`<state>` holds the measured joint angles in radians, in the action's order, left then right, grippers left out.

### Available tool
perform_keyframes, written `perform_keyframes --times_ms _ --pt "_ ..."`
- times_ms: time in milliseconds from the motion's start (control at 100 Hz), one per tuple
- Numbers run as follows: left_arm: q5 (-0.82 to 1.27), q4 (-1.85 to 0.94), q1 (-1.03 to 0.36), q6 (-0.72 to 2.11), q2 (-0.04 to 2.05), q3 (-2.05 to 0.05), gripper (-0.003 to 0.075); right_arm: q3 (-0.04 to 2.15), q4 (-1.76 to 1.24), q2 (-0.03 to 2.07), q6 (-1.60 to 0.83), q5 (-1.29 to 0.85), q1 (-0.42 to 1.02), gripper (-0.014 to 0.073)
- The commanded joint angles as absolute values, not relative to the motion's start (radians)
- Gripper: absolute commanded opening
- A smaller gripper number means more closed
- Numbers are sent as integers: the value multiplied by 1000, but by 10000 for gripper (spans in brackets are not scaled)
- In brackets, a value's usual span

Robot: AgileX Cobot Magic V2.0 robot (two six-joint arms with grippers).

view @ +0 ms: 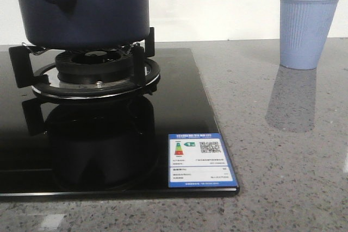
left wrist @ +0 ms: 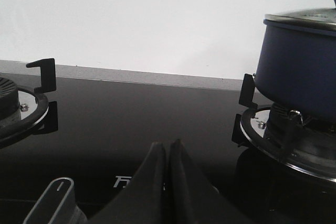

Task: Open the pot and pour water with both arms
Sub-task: 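Reach the left gripper to the blue lid knob and grasp it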

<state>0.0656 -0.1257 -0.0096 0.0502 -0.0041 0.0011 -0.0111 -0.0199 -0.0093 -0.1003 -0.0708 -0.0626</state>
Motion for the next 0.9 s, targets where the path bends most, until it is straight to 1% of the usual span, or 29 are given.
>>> perform_keyframes --times_ms 0,610,890 --pt "-18 -133 -8 42 -30 34 -19 -37 -20 -28 -99 13 -68 -46" --pt "-18 -133 -8 42 -30 34 -19 -37 -20 -28 -99 13 -68 -46" --pt "-18 -133 -8 42 -30 34 -19 -37 -20 -28 -99 47 -68 -46"
